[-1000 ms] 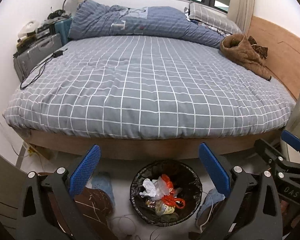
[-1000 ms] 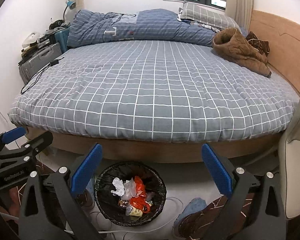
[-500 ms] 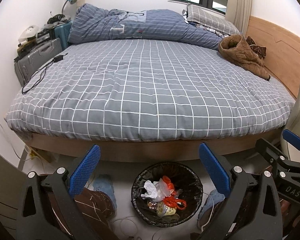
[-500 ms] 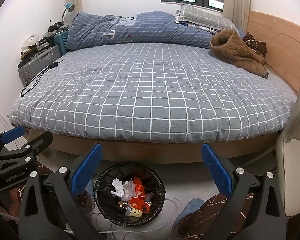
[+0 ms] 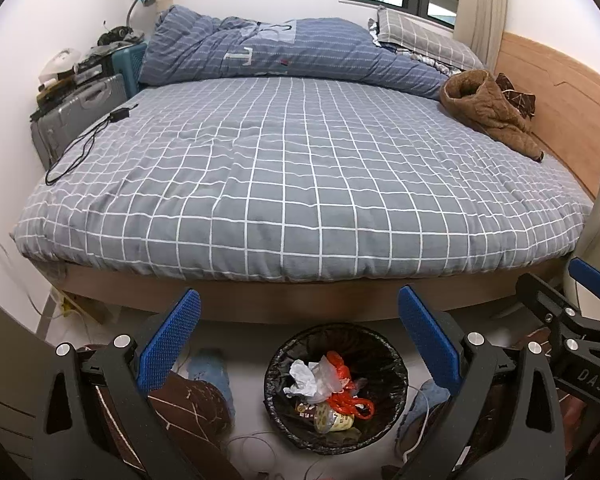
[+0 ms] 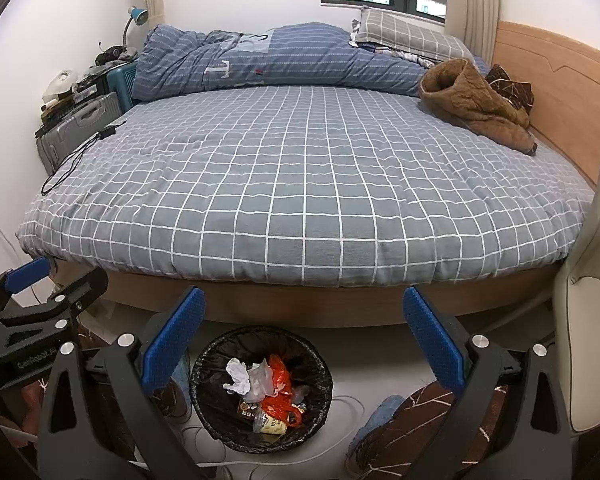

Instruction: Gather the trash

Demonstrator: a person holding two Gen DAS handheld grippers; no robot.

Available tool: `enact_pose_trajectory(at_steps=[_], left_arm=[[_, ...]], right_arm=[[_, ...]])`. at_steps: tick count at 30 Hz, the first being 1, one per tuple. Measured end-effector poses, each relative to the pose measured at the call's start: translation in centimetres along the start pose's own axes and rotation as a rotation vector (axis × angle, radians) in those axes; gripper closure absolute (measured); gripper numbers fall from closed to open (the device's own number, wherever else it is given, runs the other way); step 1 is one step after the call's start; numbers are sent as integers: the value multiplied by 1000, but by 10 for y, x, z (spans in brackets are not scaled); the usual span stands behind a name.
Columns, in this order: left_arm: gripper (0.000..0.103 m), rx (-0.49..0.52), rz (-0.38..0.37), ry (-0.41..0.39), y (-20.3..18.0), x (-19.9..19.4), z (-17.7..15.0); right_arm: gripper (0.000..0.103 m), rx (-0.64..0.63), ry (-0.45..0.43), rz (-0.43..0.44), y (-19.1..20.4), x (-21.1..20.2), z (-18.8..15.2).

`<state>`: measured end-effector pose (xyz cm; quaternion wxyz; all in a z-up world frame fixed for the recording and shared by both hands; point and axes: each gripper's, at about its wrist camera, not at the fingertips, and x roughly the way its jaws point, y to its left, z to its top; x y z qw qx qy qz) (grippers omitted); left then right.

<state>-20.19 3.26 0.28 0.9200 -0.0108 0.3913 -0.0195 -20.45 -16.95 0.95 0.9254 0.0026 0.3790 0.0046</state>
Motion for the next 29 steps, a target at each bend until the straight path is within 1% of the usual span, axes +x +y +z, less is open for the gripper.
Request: enact_pose_trajectory(at_steps=[4, 6, 9, 14, 17, 20, 24, 26, 29], left_arm=[[6, -2, 22, -2, 2, 1, -1], [6, 1, 7, 4, 2, 3, 0], [6, 4, 23, 6, 1, 5, -1], [6, 15, 22, 11, -1, 7, -2], [6, 14, 14, 10, -2, 5, -2], [6, 14, 9, -12, -1, 1, -2], [6, 21, -4, -3, -1, 2, -1], [6, 25, -22, 0, -2, 2, -2], [6, 26, -14, 1, -3, 3, -3]], right_arm=[[8, -4, 1, -1, 1, 0, 1], [8, -5, 1, -1, 1, 1, 2], [8, -3, 1, -1, 2, 0, 2], [8, -3, 1, -1, 1, 0, 1], [8, -6, -1, -2, 2, 0, 2], [8, -5, -3, -1, 4, 0, 3], [8, -3, -4, -2, 6, -1, 2], [8, -4, -3, -1, 5, -1, 3], [8, -4, -4, -1, 5, -1, 2]])
